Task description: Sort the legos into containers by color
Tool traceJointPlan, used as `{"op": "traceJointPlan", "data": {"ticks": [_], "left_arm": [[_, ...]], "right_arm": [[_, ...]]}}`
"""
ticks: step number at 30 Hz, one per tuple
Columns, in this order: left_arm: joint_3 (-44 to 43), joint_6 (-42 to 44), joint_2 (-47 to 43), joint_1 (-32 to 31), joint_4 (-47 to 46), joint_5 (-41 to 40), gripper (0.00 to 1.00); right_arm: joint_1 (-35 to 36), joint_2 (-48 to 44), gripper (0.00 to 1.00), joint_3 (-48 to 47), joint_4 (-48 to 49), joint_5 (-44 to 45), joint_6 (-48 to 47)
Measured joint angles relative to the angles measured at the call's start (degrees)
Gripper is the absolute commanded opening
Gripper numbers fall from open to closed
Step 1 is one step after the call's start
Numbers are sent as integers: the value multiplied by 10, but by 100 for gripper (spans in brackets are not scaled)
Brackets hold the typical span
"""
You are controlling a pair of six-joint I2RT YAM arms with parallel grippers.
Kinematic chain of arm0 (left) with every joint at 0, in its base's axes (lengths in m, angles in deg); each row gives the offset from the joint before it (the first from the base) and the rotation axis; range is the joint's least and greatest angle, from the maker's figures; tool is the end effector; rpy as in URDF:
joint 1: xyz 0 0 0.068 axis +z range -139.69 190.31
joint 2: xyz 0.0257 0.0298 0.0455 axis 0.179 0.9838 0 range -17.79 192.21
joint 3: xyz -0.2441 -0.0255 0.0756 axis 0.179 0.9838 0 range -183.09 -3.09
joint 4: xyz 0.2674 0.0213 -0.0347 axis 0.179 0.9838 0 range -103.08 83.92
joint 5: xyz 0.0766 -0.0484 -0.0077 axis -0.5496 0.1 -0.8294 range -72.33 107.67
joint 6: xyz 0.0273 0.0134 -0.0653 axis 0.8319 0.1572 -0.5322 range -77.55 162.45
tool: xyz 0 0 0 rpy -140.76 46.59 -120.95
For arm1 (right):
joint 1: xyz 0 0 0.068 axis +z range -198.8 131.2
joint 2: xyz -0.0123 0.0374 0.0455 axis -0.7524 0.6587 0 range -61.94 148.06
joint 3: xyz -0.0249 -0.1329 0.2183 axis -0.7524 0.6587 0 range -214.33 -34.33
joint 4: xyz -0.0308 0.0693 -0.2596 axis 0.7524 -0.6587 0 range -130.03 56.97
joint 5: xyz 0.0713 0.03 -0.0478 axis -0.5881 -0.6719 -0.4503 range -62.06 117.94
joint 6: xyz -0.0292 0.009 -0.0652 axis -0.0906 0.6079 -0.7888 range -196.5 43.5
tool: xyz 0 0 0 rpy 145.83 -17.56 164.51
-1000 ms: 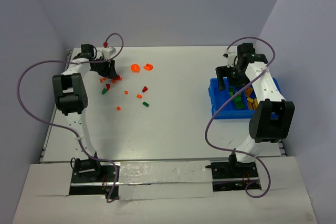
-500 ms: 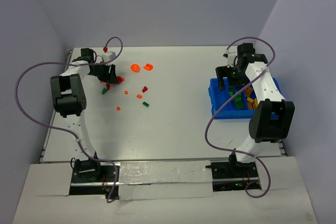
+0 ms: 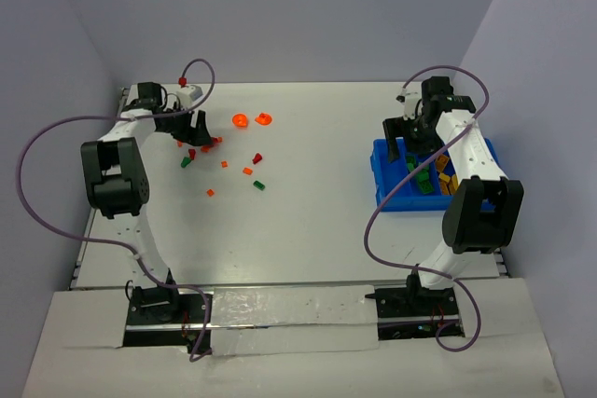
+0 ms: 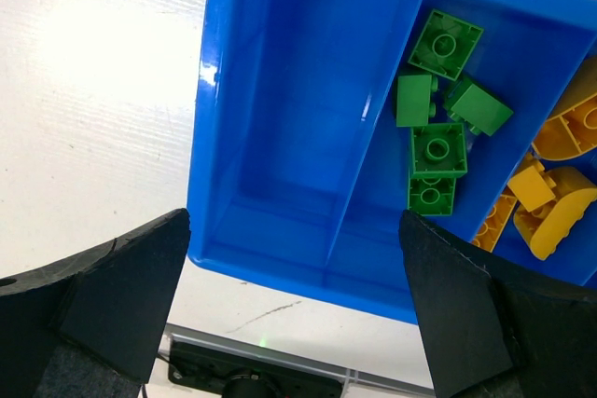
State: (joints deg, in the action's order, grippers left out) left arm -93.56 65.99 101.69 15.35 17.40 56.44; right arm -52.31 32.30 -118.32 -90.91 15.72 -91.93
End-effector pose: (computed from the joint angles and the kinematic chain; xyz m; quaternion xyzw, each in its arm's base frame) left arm 0.4562 0.0028 0.1541 0.2325 0.8842 -0.2490 0.3196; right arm 0.3489 -0.0088 0.2513 -0.1215 0.9689 0.0721 0.2033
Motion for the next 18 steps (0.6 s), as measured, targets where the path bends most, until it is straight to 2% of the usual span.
{"op": "traceJointPlan", "data": {"ticks": [7, 18], "left_arm": [[-4, 14, -1, -2, -7, -32, 84], [-45, 51, 39, -29, -2, -77, 74]], "right_arm": [[0, 0, 100, 0, 0, -5, 2], [0, 0, 100, 0, 0, -8, 4]]}}
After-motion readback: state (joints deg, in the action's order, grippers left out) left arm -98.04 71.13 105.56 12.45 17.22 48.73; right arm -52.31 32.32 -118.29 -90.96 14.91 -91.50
